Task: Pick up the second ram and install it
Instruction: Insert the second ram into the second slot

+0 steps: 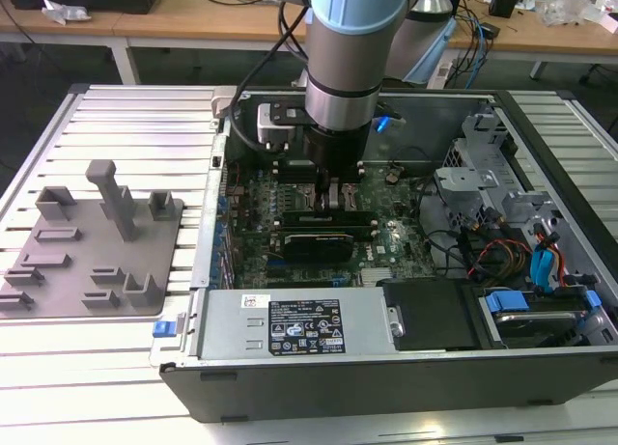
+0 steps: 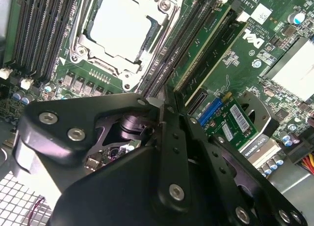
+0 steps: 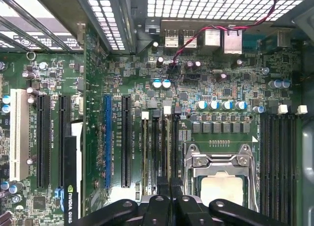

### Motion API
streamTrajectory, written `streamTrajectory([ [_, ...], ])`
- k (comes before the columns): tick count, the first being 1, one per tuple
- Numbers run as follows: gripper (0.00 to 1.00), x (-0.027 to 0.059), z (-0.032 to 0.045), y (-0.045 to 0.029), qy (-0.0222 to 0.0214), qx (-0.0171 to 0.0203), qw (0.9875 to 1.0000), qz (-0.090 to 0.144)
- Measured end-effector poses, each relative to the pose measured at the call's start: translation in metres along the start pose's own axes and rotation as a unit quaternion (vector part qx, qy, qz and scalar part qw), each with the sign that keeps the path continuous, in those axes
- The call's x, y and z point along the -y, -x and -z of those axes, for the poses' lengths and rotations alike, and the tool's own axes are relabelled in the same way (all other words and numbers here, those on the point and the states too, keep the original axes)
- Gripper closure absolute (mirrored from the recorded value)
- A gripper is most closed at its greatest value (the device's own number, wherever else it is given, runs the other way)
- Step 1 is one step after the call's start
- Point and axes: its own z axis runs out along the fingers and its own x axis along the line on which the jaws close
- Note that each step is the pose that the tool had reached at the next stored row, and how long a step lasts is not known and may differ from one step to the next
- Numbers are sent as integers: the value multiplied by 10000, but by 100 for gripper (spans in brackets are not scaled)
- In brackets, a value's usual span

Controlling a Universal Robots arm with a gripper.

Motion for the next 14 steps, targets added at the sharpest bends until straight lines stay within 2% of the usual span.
streamTrajectory([
  [14, 91, -5, -9, 0, -6, 5, 10000, -56],
])
